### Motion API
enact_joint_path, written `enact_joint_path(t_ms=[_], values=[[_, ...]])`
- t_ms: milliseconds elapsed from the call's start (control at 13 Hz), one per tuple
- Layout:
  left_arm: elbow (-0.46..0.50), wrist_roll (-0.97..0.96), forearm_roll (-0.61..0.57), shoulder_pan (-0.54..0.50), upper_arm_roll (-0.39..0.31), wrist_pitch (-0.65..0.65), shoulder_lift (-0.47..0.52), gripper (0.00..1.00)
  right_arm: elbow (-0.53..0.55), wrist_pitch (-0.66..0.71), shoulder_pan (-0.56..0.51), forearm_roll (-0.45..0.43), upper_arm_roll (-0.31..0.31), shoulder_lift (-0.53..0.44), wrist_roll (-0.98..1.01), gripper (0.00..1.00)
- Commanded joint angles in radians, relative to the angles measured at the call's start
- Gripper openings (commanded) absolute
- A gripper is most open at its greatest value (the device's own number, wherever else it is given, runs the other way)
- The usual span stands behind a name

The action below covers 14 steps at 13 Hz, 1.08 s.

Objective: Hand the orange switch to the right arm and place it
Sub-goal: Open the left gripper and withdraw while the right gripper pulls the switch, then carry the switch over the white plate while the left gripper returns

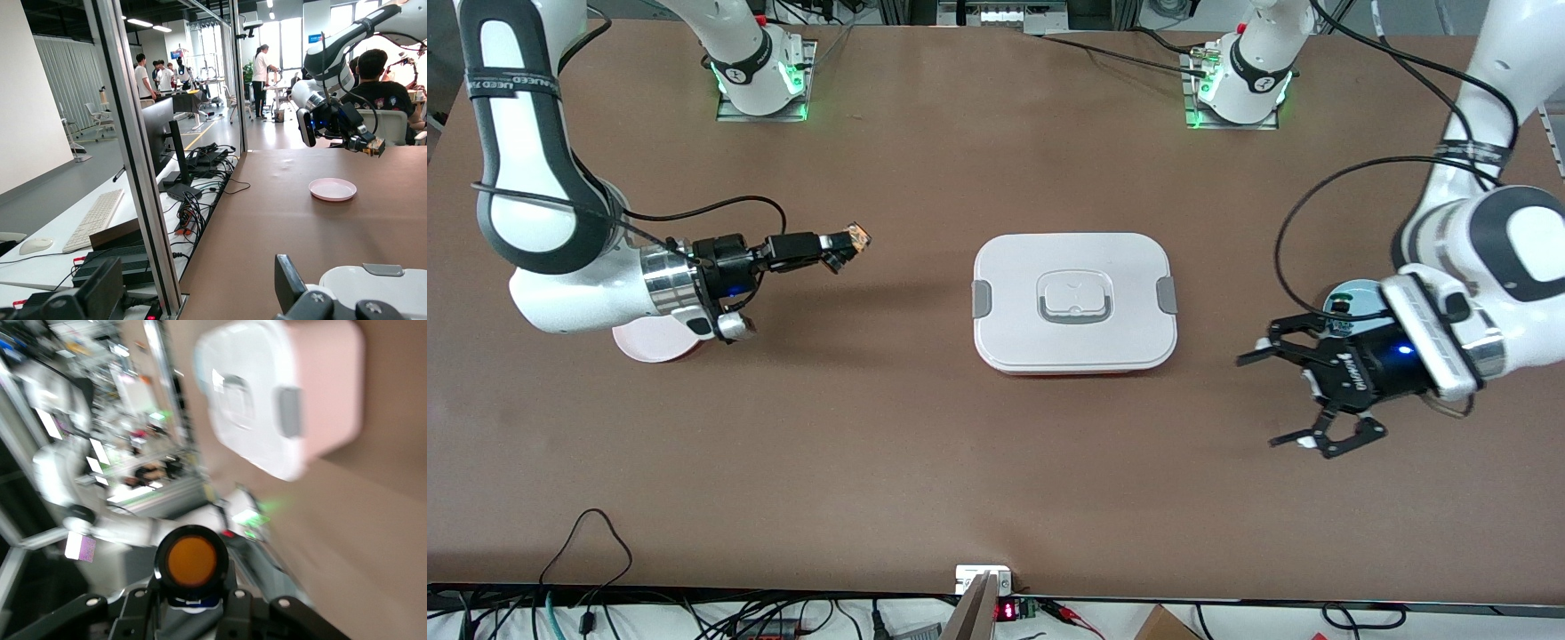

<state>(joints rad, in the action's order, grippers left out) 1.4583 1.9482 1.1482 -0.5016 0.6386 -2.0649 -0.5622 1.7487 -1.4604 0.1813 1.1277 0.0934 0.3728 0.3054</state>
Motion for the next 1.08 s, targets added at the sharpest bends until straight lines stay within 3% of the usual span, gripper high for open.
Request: enact_joint_path(t_ms=[0,232,386,540,695,849,1004], values=[[-0.067,-0.031,-0.057,0.008,-0.008,0.043,-0.05,1.0,0.003,0.018,-0.011,-0.236,-0.007,-0.051,0.058,0.0],[-0.04,-0.161,-0.128,0.008,-0.071,0.084,0.062,1.0,-0.001,0.017,-0.045,-0.553,-0.007,-0.052,0.241,0.0],[0.037,-0.346,-0.157,0.058,-0.205,0.109,0.213,1.0,-0.003,0.011,-0.066,-0.742,-0.007,-0.054,0.367,0.0],[0.071,-0.528,-0.287,0.188,-0.372,0.109,0.332,1.0,-0.003,-0.012,-0.068,-0.934,-0.007,-0.06,0.469,0.0],[0.109,-0.763,-0.434,0.225,-0.422,0.106,0.404,1.0,-0.006,-0.07,-0.066,-1.104,-0.007,-0.068,0.524,0.0],[0.146,-0.984,-0.704,0.254,-0.451,0.109,0.473,1.0,0.002,-0.159,-0.066,-1.216,-0.007,-0.066,0.616,0.0],[0.188,-1.144,-0.876,0.328,-0.535,0.108,0.513,1.0,0.026,-0.263,-0.068,-1.314,-0.007,-0.058,0.69,0.0]])
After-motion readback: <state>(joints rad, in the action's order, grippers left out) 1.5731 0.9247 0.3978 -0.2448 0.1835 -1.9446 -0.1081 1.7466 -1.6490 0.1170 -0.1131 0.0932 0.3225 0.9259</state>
